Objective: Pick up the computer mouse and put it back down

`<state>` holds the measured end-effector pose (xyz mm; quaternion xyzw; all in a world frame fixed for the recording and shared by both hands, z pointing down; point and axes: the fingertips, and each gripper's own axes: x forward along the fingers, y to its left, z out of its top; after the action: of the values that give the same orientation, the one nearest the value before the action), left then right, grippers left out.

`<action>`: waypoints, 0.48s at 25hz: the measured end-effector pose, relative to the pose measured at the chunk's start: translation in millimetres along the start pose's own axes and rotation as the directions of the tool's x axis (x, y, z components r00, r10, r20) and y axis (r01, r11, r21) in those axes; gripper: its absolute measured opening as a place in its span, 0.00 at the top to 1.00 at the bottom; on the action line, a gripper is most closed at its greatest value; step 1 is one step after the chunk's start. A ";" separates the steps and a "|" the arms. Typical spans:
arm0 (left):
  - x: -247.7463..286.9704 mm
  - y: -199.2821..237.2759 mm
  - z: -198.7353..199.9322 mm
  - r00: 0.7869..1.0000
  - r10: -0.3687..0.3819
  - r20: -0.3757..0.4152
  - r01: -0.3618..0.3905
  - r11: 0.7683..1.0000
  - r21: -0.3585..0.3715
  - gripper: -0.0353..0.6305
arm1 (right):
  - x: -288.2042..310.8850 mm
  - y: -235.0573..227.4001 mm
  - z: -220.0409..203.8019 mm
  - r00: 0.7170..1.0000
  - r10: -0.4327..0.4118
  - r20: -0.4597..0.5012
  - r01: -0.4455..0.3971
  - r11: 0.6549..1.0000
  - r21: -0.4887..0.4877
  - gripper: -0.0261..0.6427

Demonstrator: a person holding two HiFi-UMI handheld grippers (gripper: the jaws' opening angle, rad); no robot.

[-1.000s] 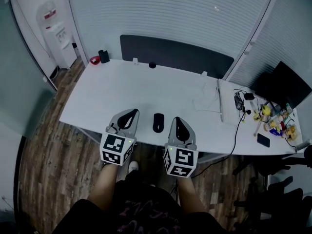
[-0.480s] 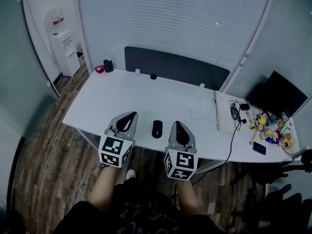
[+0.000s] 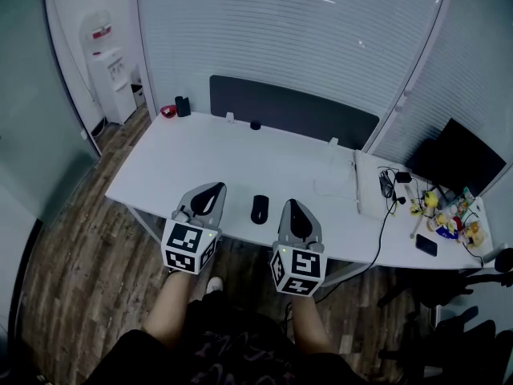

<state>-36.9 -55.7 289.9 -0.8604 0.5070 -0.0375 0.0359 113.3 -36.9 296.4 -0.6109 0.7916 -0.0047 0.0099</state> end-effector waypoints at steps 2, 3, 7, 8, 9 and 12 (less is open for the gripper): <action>-2.3 -0.6 1.1 1.000 0.001 0.000 -0.001 1.000 0.001 0.95 | -1.7 0.5 1.0 1.000 0.003 0.000 -0.003 1.000 0.002 0.95; -3.4 -0.5 1.5 1.000 0.002 0.001 -0.002 1.000 0.001 0.95 | -2.4 1.1 1.4 1.000 0.005 0.002 -0.005 1.000 0.002 0.95; -3.4 -0.6 0.6 1.000 0.000 0.000 0.000 1.000 0.003 0.95 | -2.6 2.0 -0.8 1.000 0.008 0.000 -0.008 1.000 0.003 0.95; -3.4 -0.3 0.3 1.000 0.001 0.000 -0.001 1.000 0.004 0.95 | -2.5 1.9 -1.7 1.000 0.009 -0.001 -0.009 1.000 0.004 0.95; -3.2 0.5 0.2 1.000 0.003 0.003 -0.003 1.000 0.004 0.95 | -2.3 1.8 -2.5 1.000 0.010 -0.001 -0.010 1.000 0.004 0.95; -1.5 3.8 0.6 1.000 0.011 0.012 -0.011 1.000 -0.006 0.95 | -0.7 -0.3 -3.9 1.000 0.011 0.000 -0.011 1.000 0.007 0.95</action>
<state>-40.9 -56.2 288.9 -0.8579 0.5115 -0.0308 0.0366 113.7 -36.4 300.4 -0.6064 0.7950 -0.0074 0.0124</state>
